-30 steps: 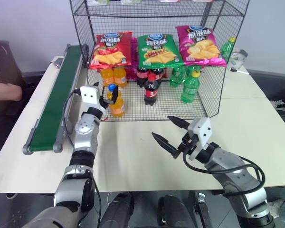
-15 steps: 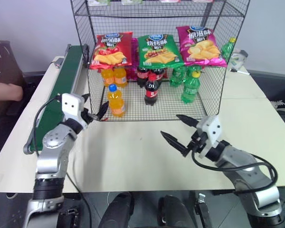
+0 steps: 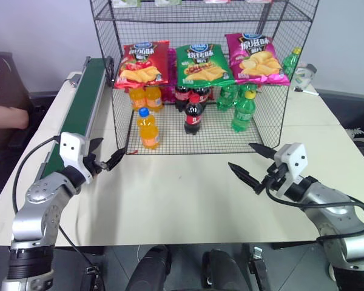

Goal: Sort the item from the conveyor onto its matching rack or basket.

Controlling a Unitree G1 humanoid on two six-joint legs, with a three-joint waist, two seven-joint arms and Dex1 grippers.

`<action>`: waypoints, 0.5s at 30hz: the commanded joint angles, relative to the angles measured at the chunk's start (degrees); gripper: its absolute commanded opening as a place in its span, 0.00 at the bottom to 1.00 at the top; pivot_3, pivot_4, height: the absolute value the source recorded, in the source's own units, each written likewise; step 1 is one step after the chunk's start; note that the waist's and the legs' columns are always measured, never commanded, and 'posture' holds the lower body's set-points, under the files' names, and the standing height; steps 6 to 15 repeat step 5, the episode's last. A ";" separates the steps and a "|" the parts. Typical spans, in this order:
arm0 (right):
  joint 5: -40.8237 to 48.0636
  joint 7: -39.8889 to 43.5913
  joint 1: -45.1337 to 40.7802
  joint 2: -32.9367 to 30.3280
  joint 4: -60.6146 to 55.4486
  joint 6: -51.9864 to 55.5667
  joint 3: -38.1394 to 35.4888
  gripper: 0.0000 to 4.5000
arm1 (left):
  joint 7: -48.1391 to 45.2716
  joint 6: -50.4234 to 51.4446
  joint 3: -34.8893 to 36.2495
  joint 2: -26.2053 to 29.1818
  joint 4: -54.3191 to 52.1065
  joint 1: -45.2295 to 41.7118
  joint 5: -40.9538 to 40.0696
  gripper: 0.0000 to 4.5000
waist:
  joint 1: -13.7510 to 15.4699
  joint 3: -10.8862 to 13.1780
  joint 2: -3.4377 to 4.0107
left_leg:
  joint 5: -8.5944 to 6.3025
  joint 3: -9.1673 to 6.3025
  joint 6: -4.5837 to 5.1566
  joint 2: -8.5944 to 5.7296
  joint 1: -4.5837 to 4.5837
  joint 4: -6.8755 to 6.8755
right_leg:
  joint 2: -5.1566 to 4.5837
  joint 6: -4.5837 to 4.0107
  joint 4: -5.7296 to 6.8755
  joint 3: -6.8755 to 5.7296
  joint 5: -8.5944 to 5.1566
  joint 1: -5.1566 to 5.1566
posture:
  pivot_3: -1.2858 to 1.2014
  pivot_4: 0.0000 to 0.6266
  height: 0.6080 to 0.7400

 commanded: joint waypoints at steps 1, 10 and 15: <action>-0.14 0.46 -0.28 -0.78 -0.57 -1.64 -1.36 1.00 | -0.43 -0.12 2.06 1.20 -3.10 0.38 -0.97 0.99 | 0.00 0.00 0.00 | 0.00 0.00 0.00 0.00 0.00 0.00 | 0.00 0.00 0.00 0.00 0.00 0.00 | 0.52 0.24 1.00; -0.28 0.44 -0.21 -0.76 -0.62 -1.78 -1.19 1.00 | -1.00 -0.30 2.12 1.92 -3.75 1.07 -0.88 0.99 | 0.01 0.00 0.00 | 0.00 0.00 0.00 0.00 0.00 -0.01 | 0.00 -0.01 -0.01 0.00 -0.01 0.00 | 0.52 0.24 1.00; -0.28 0.44 -0.21 -0.76 -0.62 -1.78 -1.19 1.00 | -1.00 -0.30 2.12 1.92 -3.75 1.07 -0.88 0.99 | 0.01 0.00 0.00 | 0.00 0.00 0.00 0.00 0.00 -0.01 | 0.00 -0.01 -0.01 0.00 -0.01 0.00 | 0.52 0.24 1.00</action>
